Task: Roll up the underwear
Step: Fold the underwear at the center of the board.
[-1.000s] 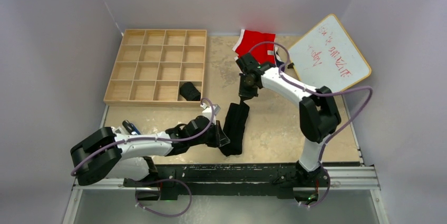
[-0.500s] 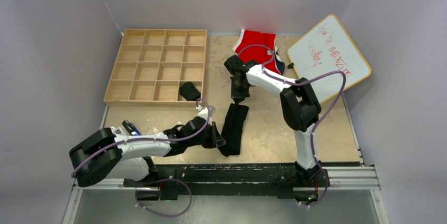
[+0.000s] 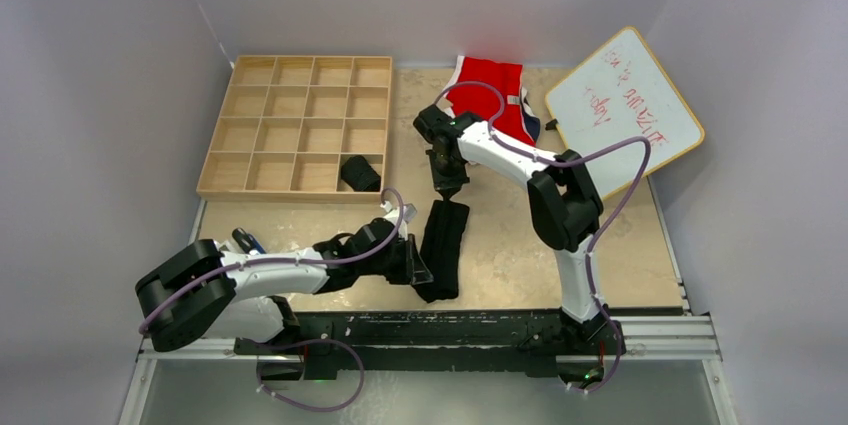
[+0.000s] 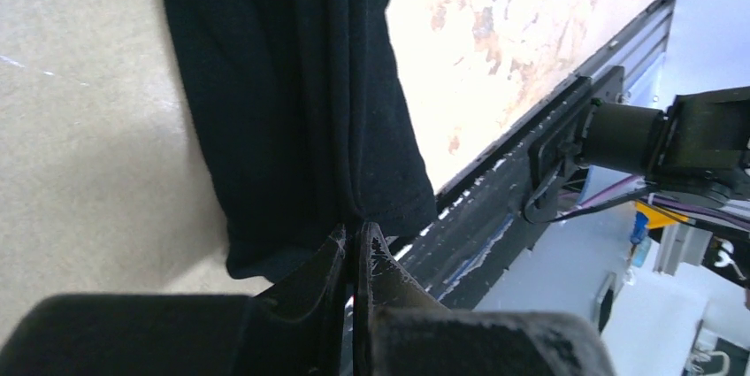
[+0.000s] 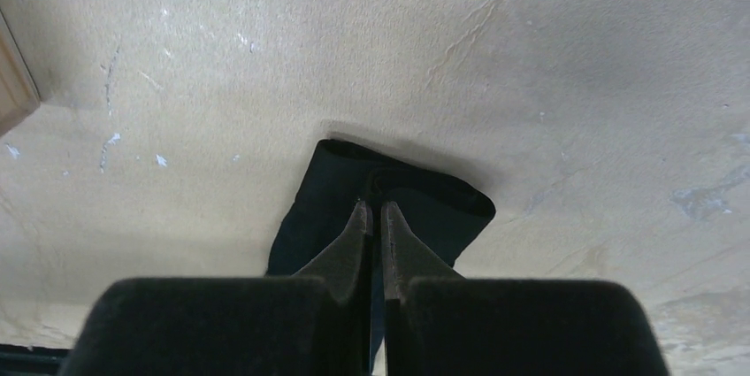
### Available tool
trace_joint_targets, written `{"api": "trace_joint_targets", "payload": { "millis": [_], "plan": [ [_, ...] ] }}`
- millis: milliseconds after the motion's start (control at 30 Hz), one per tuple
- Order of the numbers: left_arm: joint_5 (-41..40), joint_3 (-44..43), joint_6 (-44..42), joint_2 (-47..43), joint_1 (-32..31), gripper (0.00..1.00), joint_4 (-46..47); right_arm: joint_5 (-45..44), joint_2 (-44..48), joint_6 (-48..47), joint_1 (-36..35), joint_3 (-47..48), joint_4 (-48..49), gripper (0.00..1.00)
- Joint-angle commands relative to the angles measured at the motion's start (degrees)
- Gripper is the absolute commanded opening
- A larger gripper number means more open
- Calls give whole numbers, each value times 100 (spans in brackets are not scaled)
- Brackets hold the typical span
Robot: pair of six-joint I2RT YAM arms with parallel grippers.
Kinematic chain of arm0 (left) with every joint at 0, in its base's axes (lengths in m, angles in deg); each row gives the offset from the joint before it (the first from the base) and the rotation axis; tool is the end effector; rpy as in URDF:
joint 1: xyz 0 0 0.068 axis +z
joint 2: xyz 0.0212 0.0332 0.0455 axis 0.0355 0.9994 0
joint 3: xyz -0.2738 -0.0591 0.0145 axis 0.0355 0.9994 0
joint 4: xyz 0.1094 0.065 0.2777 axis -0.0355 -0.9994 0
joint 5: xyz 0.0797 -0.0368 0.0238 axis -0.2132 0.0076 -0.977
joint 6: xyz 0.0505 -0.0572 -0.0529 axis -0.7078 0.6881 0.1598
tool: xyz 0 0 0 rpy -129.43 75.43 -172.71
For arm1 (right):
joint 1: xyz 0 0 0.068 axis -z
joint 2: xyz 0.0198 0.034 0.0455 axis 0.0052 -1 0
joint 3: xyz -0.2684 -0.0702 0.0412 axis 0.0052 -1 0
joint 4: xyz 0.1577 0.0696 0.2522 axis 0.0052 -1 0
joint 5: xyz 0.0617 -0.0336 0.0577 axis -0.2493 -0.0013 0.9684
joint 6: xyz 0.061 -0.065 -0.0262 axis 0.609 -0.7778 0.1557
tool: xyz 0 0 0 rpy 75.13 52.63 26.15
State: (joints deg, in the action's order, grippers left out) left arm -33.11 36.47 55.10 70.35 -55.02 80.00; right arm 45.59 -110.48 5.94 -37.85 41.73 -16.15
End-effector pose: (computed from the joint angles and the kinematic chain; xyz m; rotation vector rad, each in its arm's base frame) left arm 0.1523 -0.2573 0.0924 0.0631 2.5549 -1.1262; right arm 0.3965 0.3007 0.1469 -0.1502 2.7964 0.1579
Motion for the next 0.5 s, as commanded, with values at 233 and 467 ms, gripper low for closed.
{"api": "trace_joint_targets", "payload": {
  "millis": [233,467],
  "plan": [
    [568,-58,577,27,-29,0,-117,-18,138,-629,-65,420,-297,2],
    [249,-93,635,300,-25,0,-514,216,-354,-600,-105,514,-249,9]
  ]
}}
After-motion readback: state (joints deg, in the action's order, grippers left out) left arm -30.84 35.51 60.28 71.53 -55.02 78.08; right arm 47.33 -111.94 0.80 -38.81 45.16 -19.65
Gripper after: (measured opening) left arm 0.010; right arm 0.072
